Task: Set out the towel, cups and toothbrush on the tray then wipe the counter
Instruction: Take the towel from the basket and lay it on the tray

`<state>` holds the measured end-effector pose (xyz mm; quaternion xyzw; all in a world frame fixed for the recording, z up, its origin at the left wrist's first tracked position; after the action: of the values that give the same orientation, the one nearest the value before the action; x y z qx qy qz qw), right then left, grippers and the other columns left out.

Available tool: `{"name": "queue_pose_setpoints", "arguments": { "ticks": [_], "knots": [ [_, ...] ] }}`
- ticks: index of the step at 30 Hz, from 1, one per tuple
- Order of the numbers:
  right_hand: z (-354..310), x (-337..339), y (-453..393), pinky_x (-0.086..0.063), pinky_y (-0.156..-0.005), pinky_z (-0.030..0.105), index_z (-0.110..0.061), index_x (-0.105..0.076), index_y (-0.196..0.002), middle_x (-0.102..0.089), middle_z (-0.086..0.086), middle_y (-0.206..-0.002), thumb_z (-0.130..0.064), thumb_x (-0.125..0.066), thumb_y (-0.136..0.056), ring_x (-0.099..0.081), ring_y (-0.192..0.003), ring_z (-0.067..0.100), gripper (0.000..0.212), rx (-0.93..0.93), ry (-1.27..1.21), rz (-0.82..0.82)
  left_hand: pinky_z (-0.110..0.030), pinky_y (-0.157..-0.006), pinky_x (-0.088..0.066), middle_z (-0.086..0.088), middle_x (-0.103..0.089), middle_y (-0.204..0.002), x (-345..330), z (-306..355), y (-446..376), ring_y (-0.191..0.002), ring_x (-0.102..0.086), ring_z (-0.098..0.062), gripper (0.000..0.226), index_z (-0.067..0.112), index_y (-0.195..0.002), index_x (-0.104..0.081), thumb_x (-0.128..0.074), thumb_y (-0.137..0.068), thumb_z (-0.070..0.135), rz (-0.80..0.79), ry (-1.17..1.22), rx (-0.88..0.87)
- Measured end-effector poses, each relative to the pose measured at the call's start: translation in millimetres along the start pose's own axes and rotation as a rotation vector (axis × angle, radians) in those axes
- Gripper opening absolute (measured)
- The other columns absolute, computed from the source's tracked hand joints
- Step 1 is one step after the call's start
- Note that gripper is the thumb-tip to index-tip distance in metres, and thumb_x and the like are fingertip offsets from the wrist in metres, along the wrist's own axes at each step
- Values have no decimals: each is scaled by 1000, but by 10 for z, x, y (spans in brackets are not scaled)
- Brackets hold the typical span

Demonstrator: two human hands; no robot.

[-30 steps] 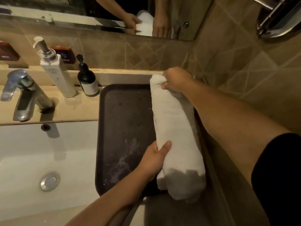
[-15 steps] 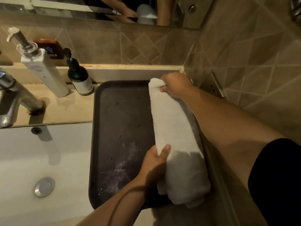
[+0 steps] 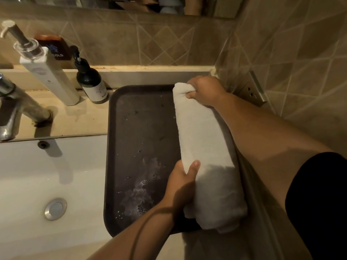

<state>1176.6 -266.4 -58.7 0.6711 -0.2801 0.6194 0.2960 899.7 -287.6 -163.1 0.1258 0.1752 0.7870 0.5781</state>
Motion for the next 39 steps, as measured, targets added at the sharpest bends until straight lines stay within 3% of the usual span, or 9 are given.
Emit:
{"name": "queue_pose_setpoints", "arguments": {
  "ticks": [3, 8, 11, 13, 18, 25, 32, 35, 39],
  "knots": [
    [-18, 19, -28, -38, -100, 44, -21, -55, -132, -62, 7, -129, -50, -57, -91, -56, -113, 29, 50, 14, 63, -6, -25, -84, -52, 7, -73, -114, 18, 11, 19, -105, -67, -5, 42, 22, -125, -63, -53, -98, 52, 34, -22, 2],
    [-65, 146, 60, -25, -108, 52, -17, -51, -131, -53, 12, -135, -54, -49, -93, -43, -124, 33, 54, -22, 336, 100, -4, -66, -43, 15, -65, -111, 106, 45, 113, -94, -61, 2, 44, 23, -132, -51, -54, -97, 49, 114, -113, 33],
    [-120, 227, 211, -24, -112, 54, -16, -44, -137, -45, 14, -145, -46, -43, -98, -37, -133, 35, 50, -42, 310, 188, -19, -86, -49, 9, -59, -129, 111, 184, 241, -106, -60, -5, 44, 26, -140, -43, -51, -99, 39, 116, -180, 2],
    [-100, 162, 269, -20, -115, 53, -17, -35, -146, -34, 14, -154, -44, -35, -101, -27, -141, 36, 52, -93, 256, 133, -25, -100, -45, 3, -51, -143, 99, 292, 310, -117, -53, -6, 48, 26, -147, -39, -50, -100, 32, 121, -232, -48],
    [20, -160, 267, -3, -119, 50, -18, -15, -154, -9, 11, -164, -50, -17, -103, -3, -149, 33, 61, -153, 138, -38, -13, -98, -26, -4, -36, -156, 40, 291, 356, -134, -44, -14, 58, 21, -157, -26, -45, -104, 33, 114, -348, -33],
    [52, -215, 202, -4, -120, 50, -18, -13, -155, -8, 8, -164, -57, -14, -99, -5, -150, 31, 68, -146, 85, -91, -14, -96, -31, -1, -39, -152, 17, 281, 331, -127, -50, -12, 52, 26, -155, -28, -41, -105, 33, 100, -375, -26],
    [-24, 33, 435, -12, -119, 51, -23, -18, -154, -16, 6, -163, -66, -18, -94, -11, -149, 32, 74, -165, 133, -20, -32, -107, -40, -6, -42, -149, 46, 427, 388, -126, -53, -22, 50, 25, -152, -32, -42, -103, 33, 9, -466, -30],
    [-123, 208, 662, -14, -119, 50, -25, -26, -152, -19, 5, -162, -63, -27, -95, -14, -148, 30, 68, -150, 108, -26, -36, -102, -47, -6, -54, -137, 111, 573, 485, -116, -57, -23, 39, 21, -139, -46, -44, -101, 32, -63, -602, -64],
    [-390, 428, 1183, -10, -118, 47, -28, -35, -148, -29, 2, -159, -57, -38, -96, -20, -147, 27, 59, -150, 25, -49, -39, -93, -53, -5, -66, -118, 448, 929, 644, -104, -64, -22, 26, 19, -118, -62, -49, -100, 32, -16, -850, -201]
  ]
}}
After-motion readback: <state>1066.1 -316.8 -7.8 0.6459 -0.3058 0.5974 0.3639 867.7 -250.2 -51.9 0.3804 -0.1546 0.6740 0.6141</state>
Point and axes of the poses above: each hand's wrist, its own y-axis away from the middle knuckle, its own x-axis out of the back of the hand, z = x × y, the point moved 9 cm from there along -y, towards the middle knuckle
